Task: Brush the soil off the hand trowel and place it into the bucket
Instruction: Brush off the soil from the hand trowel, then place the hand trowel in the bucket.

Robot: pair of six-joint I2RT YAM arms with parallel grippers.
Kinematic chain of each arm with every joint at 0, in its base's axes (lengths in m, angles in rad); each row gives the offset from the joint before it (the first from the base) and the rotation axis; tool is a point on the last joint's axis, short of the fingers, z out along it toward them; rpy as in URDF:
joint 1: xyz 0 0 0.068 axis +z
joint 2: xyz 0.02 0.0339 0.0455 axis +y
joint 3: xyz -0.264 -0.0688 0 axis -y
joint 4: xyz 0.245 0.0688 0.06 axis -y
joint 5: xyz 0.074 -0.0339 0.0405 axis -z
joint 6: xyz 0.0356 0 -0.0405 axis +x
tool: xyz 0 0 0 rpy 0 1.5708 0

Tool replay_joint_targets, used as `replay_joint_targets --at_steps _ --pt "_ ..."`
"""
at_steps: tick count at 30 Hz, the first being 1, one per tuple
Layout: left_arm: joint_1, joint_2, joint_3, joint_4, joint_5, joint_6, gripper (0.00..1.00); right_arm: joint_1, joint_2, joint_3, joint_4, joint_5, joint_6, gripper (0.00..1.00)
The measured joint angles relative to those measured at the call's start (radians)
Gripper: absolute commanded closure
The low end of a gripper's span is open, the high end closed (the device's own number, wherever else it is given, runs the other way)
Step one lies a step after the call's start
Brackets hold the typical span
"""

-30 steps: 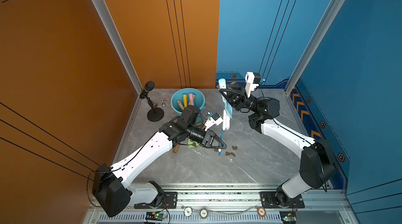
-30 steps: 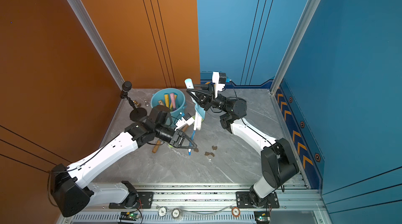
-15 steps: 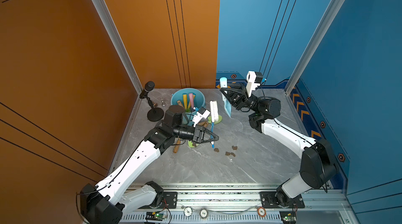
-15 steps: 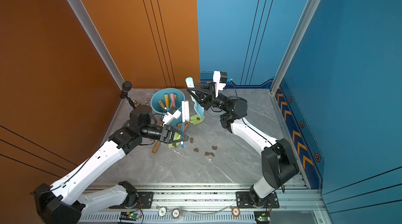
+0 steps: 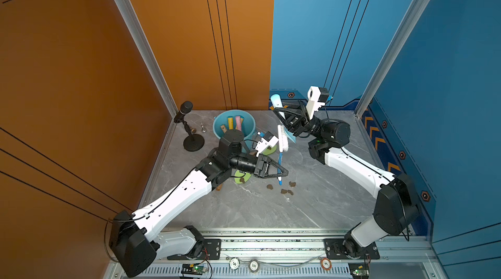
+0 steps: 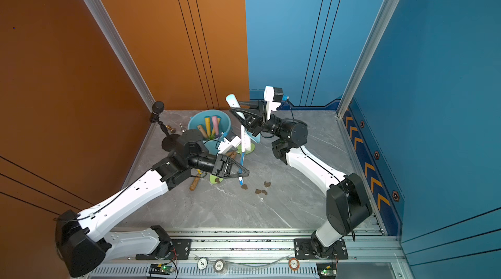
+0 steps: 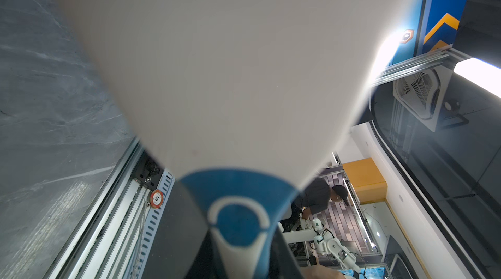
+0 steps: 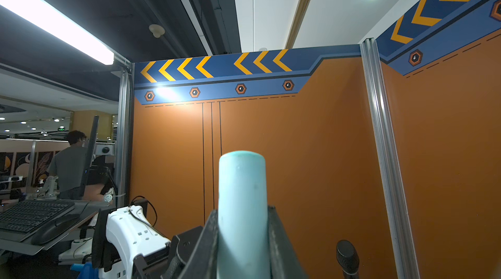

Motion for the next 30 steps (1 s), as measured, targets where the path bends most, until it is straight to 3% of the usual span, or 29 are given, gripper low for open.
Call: replay_joint_targets --at_steps 6,9,12,16,20,25,30 --pt "-0.077 0.027 -0.082 -0.020 -0.027 0.011 1.00 0.003 0.001 0.021 -0.031 0.026 -0.031 0.99" --pt "-0.055 -0.012 -0.095 -0.178 -0.109 0.088 1.00 0.014 0.001 0.047 -0.121 0.051 -0.098 0.98" --pt "-0.003 -0.095 -0.088 -0.416 -0.276 0.201 1.00 0.040 0.001 0.083 -0.279 0.114 -0.225 0.95" --pt "0.081 -0.218 -0.072 -0.667 -0.529 0.323 1.00 0.113 0.036 0.177 -0.519 0.312 -0.444 0.97" --pt "0.169 -0.311 -0.065 -0.815 -0.752 0.402 1.00 0.176 0.154 0.287 -0.608 0.536 -0.605 0.98" --pt "0.247 -0.418 -0.065 -0.905 -0.986 0.466 1.00 0.219 0.351 0.349 -0.603 0.785 -0.686 0.98" --pt "0.284 -0.510 -0.080 -0.927 -1.088 0.498 1.00 0.247 0.537 0.441 -0.575 0.940 -0.714 0.98"
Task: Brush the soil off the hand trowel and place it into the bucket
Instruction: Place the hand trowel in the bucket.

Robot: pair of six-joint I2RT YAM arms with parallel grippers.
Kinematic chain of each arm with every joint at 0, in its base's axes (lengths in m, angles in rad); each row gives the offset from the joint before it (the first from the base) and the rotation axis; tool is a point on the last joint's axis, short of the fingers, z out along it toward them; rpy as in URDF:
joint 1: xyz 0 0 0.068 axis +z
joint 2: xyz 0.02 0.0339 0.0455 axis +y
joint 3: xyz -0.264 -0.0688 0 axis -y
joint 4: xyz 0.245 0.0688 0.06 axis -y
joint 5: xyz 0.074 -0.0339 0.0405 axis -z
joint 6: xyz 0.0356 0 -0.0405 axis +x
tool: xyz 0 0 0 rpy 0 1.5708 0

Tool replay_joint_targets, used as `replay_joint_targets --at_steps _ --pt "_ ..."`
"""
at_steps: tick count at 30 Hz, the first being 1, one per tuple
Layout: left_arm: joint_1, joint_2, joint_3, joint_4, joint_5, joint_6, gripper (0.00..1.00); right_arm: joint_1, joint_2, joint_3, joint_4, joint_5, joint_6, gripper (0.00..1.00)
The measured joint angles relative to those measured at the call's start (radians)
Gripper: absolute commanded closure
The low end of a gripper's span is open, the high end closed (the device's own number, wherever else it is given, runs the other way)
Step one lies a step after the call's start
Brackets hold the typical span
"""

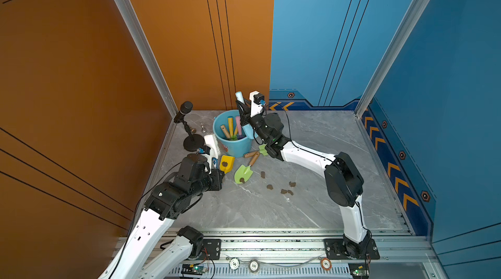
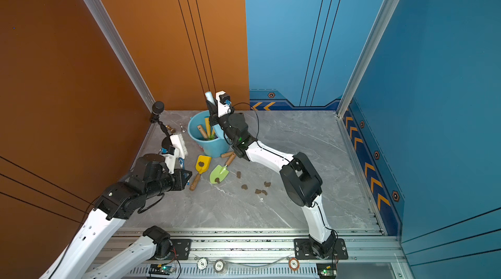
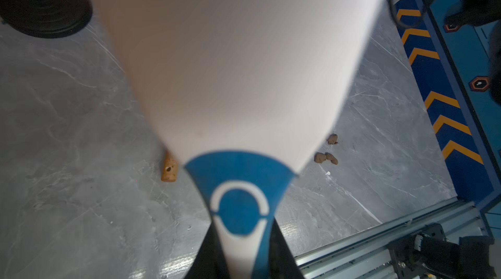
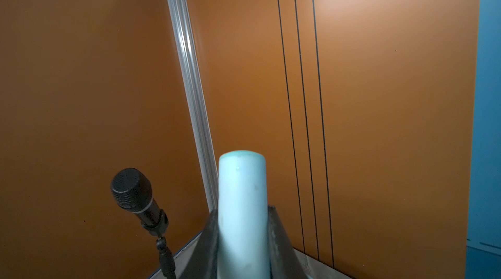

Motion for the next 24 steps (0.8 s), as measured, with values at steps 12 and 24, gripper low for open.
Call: replay_joint_targets --at_steps 12,24 --pt "0.026 -0.071 -0.106 -0.028 -0.025 0.010 1.00 0.046 0.315 0.425 0.041 0.189 -0.006 1.00" --pt "0.049 -0.085 -0.175 -0.013 -0.013 0.026 1.00 0.046 0.576 0.658 0.038 0.253 -0.022 1.00"
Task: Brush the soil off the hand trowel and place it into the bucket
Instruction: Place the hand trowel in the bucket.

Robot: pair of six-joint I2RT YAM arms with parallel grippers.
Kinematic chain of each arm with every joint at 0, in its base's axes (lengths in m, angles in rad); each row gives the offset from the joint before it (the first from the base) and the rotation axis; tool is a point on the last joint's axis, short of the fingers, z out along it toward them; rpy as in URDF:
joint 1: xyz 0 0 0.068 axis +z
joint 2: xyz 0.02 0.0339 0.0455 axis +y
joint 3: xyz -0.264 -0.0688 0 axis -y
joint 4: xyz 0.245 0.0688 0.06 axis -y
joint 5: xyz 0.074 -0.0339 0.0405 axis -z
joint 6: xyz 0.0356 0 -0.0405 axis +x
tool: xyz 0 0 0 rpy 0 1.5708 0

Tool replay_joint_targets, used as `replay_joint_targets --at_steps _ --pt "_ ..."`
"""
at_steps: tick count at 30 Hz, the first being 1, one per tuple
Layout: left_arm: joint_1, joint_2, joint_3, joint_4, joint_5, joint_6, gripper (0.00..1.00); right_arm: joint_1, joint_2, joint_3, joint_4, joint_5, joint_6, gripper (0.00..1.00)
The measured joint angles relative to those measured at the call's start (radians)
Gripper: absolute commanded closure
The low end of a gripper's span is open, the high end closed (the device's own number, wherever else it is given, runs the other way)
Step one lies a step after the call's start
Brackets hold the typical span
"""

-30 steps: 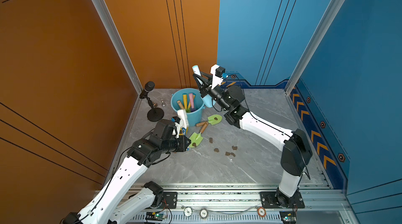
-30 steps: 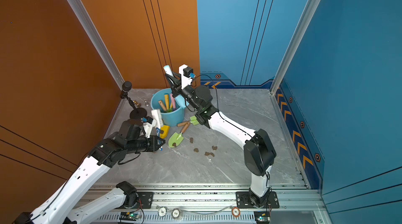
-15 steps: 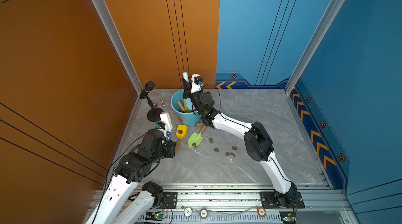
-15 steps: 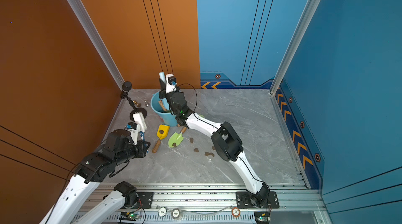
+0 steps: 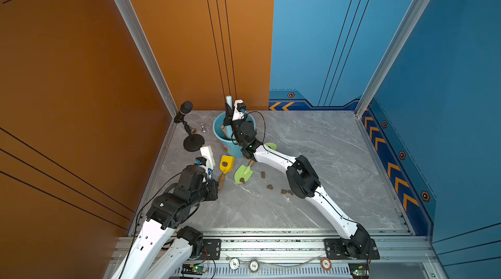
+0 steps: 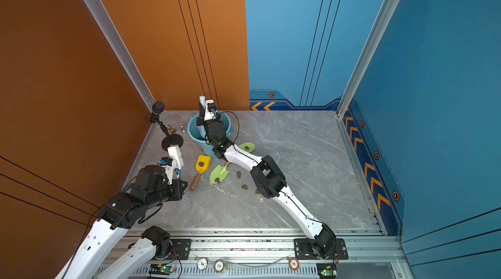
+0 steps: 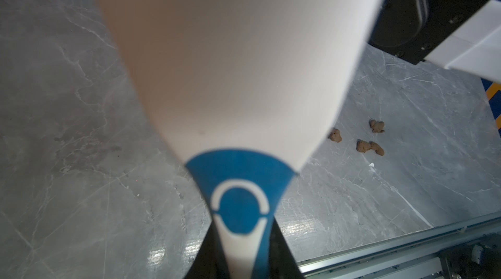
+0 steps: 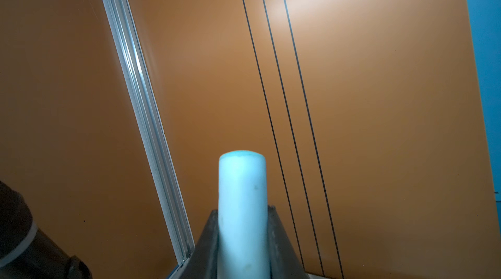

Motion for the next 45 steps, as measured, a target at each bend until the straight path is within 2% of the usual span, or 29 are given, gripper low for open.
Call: replay_joint_targets --at_steps 7,12,25,27,35,40,45 --pt "0.025 0.018 -0.004 0.023 0.016 0.016 1.00 0.003 -0.023 -0.071 0.030 0.018 -0.027 0.87" --pt "0.045 0.024 -0.004 0.045 0.023 0.028 1.00 0.014 -0.064 -0.162 0.041 0.041 -0.045 0.64" --pt "0.084 0.018 -0.023 0.061 0.065 0.034 1.00 0.028 -0.135 -0.275 0.012 0.080 -0.074 0.46" --pt "0.088 0.016 -0.026 0.061 0.075 0.034 1.00 0.029 -0.164 -0.306 -0.006 0.089 -0.075 0.36" --pt "0.110 0.017 -0.044 0.079 0.113 0.035 1.00 0.058 -0.413 -0.506 -0.098 0.094 -0.110 0.15" --pt "0.119 0.023 -0.044 0.086 0.127 0.037 1.00 0.082 -0.629 -0.629 -0.196 0.086 -0.119 0.11" --pt "0.119 0.022 -0.044 0.091 0.128 0.038 1.00 0.082 -0.840 -0.726 -0.414 0.085 -0.073 0.14"
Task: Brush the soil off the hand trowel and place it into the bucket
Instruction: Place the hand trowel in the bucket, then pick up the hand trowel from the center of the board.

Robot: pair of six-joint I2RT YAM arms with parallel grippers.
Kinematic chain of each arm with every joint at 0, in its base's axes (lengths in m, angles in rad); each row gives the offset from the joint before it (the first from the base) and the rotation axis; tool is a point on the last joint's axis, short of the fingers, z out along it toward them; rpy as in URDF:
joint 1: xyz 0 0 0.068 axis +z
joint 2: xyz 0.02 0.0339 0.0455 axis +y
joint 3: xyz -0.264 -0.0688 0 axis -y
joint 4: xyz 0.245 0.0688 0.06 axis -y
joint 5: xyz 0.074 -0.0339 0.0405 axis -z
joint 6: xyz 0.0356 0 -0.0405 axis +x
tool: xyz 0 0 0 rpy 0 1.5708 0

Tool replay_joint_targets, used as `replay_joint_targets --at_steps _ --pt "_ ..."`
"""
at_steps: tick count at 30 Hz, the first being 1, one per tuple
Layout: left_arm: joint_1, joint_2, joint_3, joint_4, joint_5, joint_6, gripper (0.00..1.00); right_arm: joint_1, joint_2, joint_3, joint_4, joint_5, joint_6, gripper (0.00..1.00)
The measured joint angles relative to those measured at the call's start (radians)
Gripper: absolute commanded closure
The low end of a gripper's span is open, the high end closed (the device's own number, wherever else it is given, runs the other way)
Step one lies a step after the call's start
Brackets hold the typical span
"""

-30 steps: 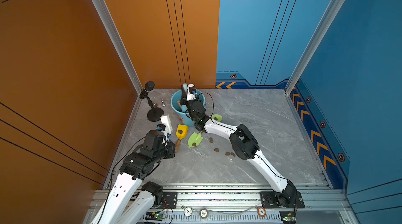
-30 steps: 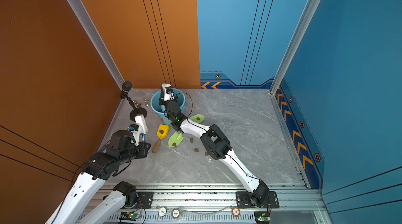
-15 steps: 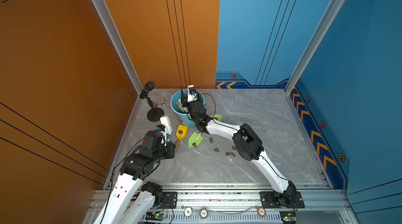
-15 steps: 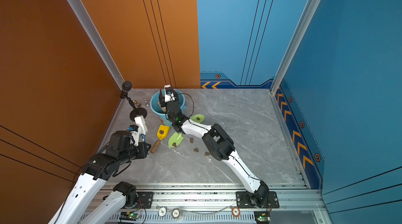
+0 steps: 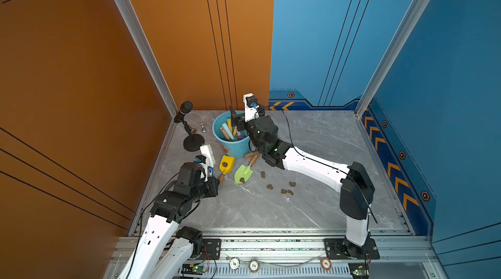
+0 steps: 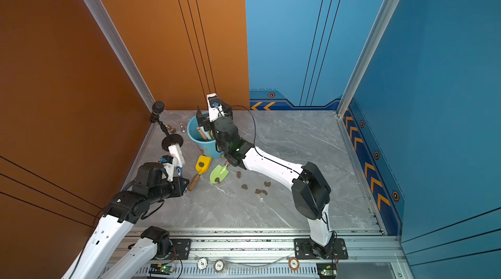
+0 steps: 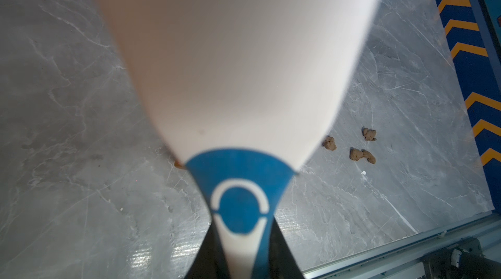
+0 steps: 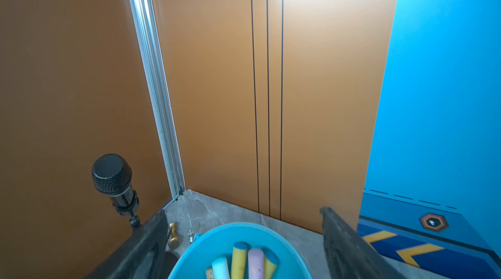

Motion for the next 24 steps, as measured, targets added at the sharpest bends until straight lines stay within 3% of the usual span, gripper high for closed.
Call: replay_joint_targets --at_steps 6,11,17,24 --pt "0.000 0.000 0.000 0.005 0.000 0.000 1.00 -0.057 -0.198 -0.185 -0.282 -0.026 0.235 0.19" --pt "0.000 0.000 -0.009 0.010 0.000 0.000 1.00 -0.116 -0.240 -0.356 -0.404 -0.110 0.443 0.23" --pt "0.000 0.000 -0.011 0.012 0.000 0.000 1.00 -0.142 -0.216 -0.509 -0.420 -0.248 0.652 0.28" --pt "0.000 -0.010 -0.012 0.012 0.005 0.000 1.00 -0.150 0.007 -0.502 -0.267 -0.378 0.801 0.35"
